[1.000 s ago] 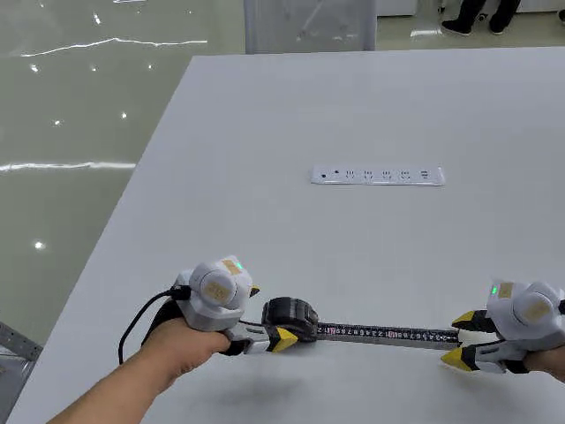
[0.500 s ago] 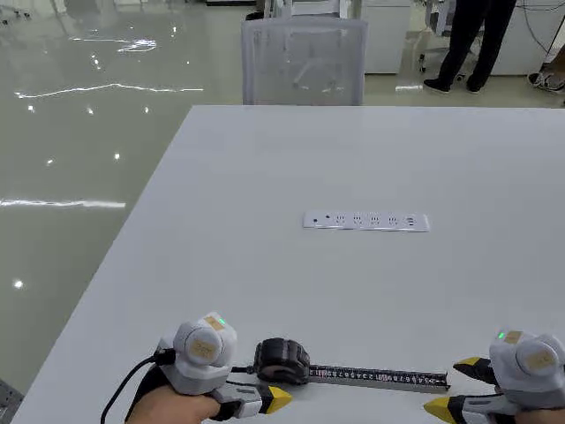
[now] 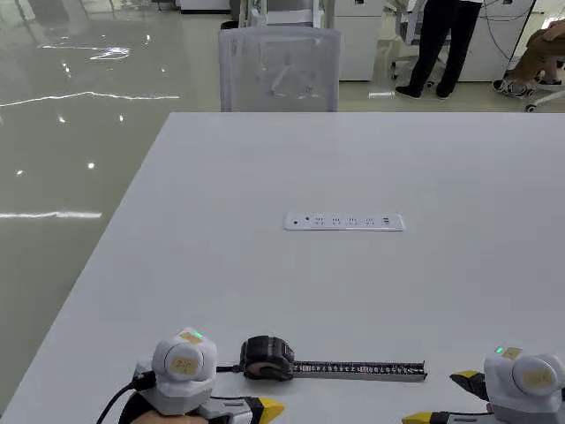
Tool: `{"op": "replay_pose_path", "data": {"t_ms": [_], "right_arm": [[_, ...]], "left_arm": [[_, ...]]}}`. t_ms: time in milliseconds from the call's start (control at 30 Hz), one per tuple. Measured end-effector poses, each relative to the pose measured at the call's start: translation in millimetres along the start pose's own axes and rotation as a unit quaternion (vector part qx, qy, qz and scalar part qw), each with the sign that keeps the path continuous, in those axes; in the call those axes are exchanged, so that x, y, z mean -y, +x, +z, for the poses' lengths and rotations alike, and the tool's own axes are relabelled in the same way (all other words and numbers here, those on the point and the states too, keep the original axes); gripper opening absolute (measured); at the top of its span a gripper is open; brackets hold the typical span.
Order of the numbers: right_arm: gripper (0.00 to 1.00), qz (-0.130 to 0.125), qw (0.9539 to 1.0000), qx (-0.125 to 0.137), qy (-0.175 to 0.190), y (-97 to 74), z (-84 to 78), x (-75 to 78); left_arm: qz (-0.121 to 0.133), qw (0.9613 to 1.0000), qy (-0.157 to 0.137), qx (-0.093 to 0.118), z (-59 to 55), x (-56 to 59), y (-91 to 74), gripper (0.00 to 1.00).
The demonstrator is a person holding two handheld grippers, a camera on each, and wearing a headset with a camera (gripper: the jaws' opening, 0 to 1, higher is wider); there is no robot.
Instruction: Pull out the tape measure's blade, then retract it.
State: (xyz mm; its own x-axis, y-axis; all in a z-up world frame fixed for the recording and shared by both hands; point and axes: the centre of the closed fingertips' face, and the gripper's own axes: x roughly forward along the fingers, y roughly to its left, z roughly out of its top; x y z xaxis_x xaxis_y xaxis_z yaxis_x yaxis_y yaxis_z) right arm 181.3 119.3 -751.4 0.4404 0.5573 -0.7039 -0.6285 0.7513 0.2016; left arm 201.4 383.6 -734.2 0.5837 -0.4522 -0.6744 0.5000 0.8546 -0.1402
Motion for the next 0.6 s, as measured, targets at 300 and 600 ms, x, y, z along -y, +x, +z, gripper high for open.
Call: {"op": "replay_pose_path", "data": {"t_ms": [300,600], "right_arm": [[0.85,0.0,0.9999,0.009,0.008,-14.7,2.3,-20.6],[0.93,0.008,1.0,-0.001,-0.002,-25.9,-2.9,-41.1]], "left_arm": [[0.027,0.9995,-0.017,0.009,-2.4,1.9,-22.3,1.0],[0.04,0.9984,-0.034,0.019,-8.7,6.0,-46.3,1.0]]}}
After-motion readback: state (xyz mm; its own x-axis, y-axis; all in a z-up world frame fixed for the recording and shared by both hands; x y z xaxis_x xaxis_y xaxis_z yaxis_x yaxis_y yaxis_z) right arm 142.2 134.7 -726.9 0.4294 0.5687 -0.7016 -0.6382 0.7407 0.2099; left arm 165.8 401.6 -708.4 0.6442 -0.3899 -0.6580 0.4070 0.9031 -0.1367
